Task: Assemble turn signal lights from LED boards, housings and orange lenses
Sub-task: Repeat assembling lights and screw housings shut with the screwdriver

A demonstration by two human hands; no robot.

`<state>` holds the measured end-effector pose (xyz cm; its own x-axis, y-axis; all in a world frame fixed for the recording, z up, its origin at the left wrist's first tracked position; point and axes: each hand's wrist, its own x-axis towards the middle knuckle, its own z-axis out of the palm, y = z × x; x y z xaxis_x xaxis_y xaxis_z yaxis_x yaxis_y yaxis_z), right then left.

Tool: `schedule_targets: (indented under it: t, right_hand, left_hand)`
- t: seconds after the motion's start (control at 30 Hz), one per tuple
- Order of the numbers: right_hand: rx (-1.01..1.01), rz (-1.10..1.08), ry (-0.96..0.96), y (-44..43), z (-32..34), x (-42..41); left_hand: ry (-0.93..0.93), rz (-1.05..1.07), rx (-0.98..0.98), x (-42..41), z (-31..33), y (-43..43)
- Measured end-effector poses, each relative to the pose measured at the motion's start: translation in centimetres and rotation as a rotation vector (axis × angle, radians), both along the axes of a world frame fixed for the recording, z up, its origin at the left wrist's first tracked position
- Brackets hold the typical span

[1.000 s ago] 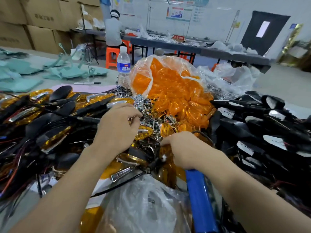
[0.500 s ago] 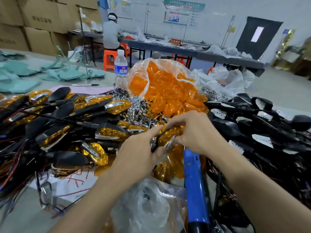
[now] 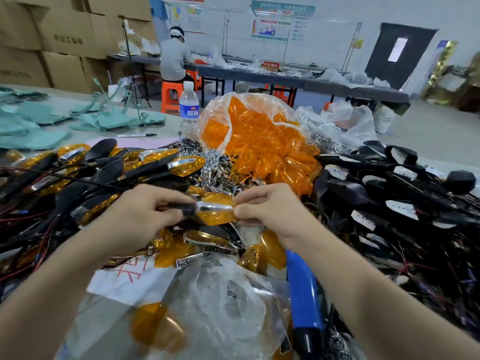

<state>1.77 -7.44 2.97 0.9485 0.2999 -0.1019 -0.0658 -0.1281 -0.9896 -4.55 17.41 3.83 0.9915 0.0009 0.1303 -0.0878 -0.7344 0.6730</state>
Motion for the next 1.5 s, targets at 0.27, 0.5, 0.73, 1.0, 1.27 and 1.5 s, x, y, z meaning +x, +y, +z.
schedule_targets:
  t: [0.27,0.5,0.73,1.0,1.27,1.5]
  right_hand:
    - [-1.083,-0.064,-0.397,0.4,-0.9,3.3]
    - [-1.392,-0.067,-0.587,0.8,-2.8,3.0]
    - [-0.730,-0.130,-0.326,-2.9,0.7,1.9]
    - [-0.007,-0.083,0.013,-5.1,1.4,-1.2]
    - [0.175,-0.070,0.036,-5.9,0.1,-0.9]
    - [-0.916,0.124,-0.428,-3.3,0.4,-2.8]
  left_hand:
    - [-0.269,0.436,0.265,-1.4,-5.6,2.9]
    - [-0.610,0.444,0.363,-1.8,-7.5,0.5]
    - [-0.787,0.092,0.144,-2.3,-6.6,-3.8]
    - [-0.404,-0.144,0.102,1.0,-4.6,-12.3]
    - [-0.317,0.054,-0.186,1.6,-6.4,-11.5]
    - [-0.416,0.150,-0.334,1.0,-6.2,-11.4]
